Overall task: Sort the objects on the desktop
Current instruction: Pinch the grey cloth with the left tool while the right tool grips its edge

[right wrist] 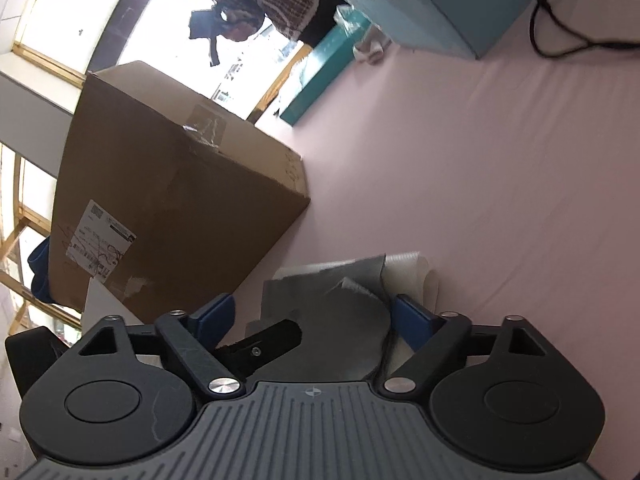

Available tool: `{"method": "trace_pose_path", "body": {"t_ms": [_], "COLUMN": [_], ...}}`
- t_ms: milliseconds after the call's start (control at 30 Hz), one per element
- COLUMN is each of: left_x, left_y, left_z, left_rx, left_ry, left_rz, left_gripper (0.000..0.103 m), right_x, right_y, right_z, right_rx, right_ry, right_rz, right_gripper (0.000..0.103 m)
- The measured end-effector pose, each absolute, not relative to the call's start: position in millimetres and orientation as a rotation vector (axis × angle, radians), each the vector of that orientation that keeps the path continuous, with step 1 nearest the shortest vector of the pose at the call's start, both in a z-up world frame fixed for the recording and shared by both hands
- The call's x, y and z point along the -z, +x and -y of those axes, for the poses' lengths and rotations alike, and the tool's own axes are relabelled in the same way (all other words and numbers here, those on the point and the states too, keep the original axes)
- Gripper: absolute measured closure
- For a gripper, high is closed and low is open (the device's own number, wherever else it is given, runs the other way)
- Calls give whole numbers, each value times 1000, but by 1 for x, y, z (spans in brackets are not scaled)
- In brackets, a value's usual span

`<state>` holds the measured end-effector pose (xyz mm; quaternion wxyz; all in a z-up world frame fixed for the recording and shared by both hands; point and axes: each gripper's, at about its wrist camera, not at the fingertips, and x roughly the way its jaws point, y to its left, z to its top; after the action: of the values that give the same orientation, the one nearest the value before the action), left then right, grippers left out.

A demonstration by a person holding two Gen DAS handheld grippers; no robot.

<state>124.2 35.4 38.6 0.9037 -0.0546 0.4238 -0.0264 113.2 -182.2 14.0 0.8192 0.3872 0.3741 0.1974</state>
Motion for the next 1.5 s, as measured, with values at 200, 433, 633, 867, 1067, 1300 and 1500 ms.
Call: {"method": "trace_pose_path", "body": {"t_ms": [200,433,633,867,1067,1300,1500], "left_x": [-38,-38,-47,-47,-38,-38,-41], "left_y": [124,124,121,122,126,122,120], "left_z": [-35,-33,-42,-44,-44,-39,-40], "left_rx": [55,54,89,120,108,100,87], "left_ry": [-95,-87,-154,-173,-175,-116,-101], "left_rz": [-881,-873,-876,-922,-965,-956,-945], "left_gripper": [0,1,1,2,17,55,87], "right_x": [-8,1,-9,-5,-4,-4,-4], "right_y": [116,121,120,123,125,123,123], "right_z": [182,180,184,191,195,195,195], "right_rx": [-413,-341,-286,-285,-292,-291,-295], "right_ry": [828,784,713,728,745,745,741], "right_rz": [-811,-847,-823,-837,-846,-844,-844], "right_gripper": [40,96,96,96,96,96,96]}}
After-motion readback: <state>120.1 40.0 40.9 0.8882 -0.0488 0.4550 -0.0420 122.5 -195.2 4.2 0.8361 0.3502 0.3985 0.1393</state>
